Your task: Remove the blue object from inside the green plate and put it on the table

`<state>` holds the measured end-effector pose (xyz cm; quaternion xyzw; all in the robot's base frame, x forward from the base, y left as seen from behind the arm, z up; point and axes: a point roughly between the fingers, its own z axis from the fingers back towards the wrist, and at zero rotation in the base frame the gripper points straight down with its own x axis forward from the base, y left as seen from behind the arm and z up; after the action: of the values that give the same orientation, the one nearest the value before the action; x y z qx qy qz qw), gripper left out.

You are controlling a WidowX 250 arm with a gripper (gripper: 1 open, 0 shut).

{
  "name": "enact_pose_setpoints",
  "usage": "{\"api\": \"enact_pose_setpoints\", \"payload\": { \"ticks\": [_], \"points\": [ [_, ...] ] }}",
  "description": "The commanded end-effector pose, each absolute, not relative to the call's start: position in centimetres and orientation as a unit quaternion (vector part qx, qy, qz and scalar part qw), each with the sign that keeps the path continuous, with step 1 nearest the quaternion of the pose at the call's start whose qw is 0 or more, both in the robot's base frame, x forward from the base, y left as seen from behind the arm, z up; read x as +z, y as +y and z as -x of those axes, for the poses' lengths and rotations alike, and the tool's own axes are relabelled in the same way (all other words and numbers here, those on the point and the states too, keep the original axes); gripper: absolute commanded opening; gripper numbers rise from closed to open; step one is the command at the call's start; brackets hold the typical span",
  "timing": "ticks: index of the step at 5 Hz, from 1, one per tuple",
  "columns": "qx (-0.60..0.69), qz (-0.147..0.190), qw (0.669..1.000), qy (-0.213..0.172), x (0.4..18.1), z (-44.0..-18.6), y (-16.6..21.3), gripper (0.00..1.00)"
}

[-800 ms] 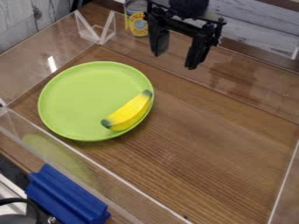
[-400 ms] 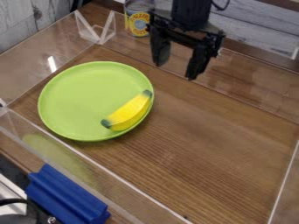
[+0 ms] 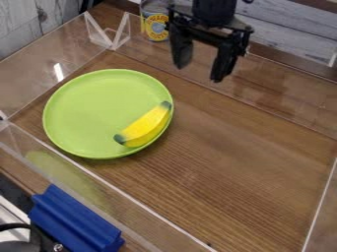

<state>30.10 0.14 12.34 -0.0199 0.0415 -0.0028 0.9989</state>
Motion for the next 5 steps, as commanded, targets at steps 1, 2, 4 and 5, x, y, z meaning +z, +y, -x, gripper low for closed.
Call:
{"api": "enact_pose_setpoints", "payload": {
  "ticks": [1,2,4,5],
  "points": [
    [-0.001,0.025,1.000,0.011,14.05,-30.87,0.57,1.00],
    [-0.002,0.027,1.000,0.009,14.12,-30.95,0.65,1.00],
    [-0.002,0.031,1.000,0.005,14.22,-31.10,0.65,1.00],
    [-0.003,0.032,0.999,0.005,14.19,-31.03,0.58,1.00]
  ]
}}
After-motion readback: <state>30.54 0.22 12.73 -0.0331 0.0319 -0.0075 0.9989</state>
